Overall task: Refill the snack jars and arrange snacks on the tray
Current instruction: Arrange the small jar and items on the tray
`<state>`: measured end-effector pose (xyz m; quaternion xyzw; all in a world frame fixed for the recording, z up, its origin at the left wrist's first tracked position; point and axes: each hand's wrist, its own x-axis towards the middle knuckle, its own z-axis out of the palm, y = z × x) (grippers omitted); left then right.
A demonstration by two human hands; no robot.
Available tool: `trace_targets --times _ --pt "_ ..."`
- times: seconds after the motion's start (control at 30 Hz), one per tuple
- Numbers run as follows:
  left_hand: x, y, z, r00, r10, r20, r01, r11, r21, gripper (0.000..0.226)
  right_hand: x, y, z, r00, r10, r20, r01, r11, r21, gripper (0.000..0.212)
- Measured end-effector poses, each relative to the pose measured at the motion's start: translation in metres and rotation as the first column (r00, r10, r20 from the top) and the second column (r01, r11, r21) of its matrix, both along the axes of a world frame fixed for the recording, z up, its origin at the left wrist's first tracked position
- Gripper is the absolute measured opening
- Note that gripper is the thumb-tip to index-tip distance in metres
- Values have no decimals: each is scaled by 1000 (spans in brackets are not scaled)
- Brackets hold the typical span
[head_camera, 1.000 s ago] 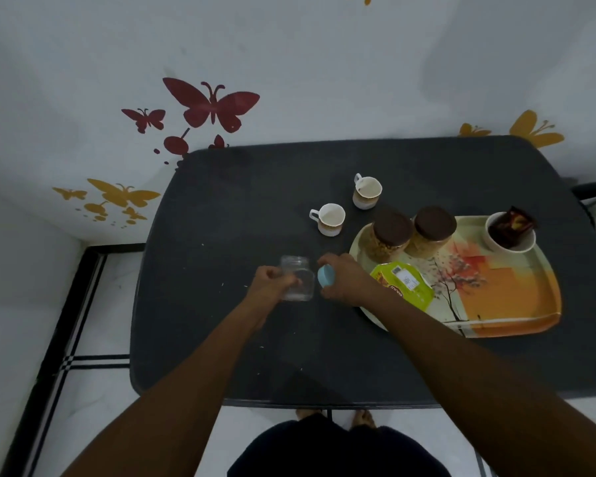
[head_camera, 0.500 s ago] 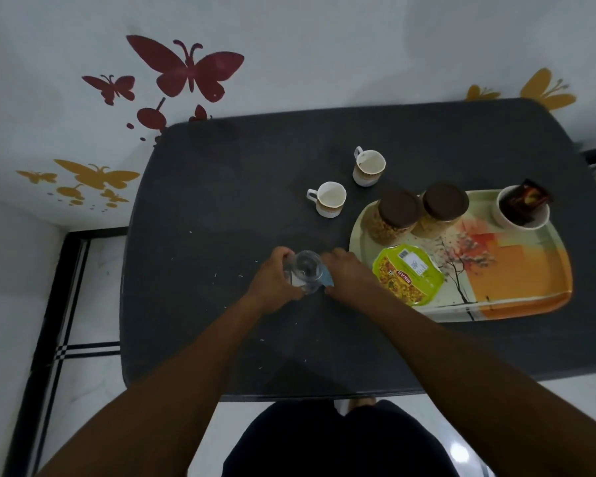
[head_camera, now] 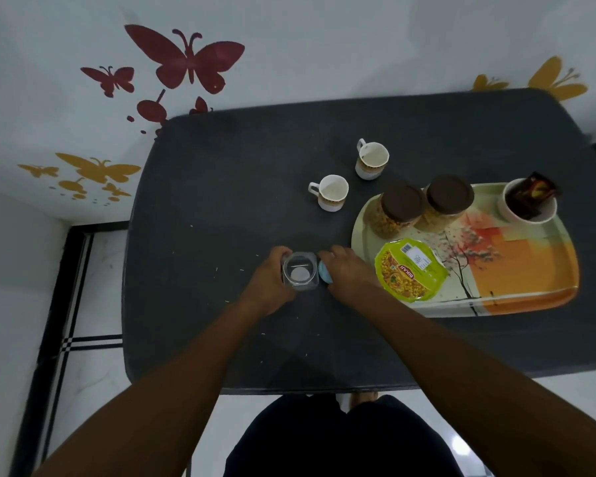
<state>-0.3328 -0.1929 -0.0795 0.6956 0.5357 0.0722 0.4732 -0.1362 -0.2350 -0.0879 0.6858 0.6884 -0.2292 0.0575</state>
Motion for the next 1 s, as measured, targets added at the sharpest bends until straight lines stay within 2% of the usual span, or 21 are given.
trace_targets --times 0.13,0.3,0.43,0.57,0.67,0.77,0.9,1.0 --pt "-1 -2 -1 1000 29 -9 -28 1000 14 78 -1 -2 -2 1000 12 15 -12 1000 13 71" --pt "-2 -7 2 999 19 -44 -19 1000 16 105 -3 -6 2 999 16 30 -16 999 29 79" --pt "-3 -8 9 997 5 -82 0 998 56 98 -1 -7 16 1000 6 26 -7 998 57 76" --pt "1 -2 32 997 30 -67 -24 995 95 78 8 2 49 999 -29 -25 31 997 77 74" --pt "9 13 62 996 58 -72 -39 970 241 69 24 11 85 999 -41 -36 48 976 211 67" --pt "28 34 97 995 62 -76 -23 903 430 55 49 17 128 995 -101 -28 104 929 356 61" --pt "81 57 152 1000 29 -10 -17 796 605 63 92 15 187 980 -193 -41 187 844 502 62" --pt "137 60 197 994 -88 69 15 717 697 65 133 1 233 962 -271 -11 223 766 604 63"
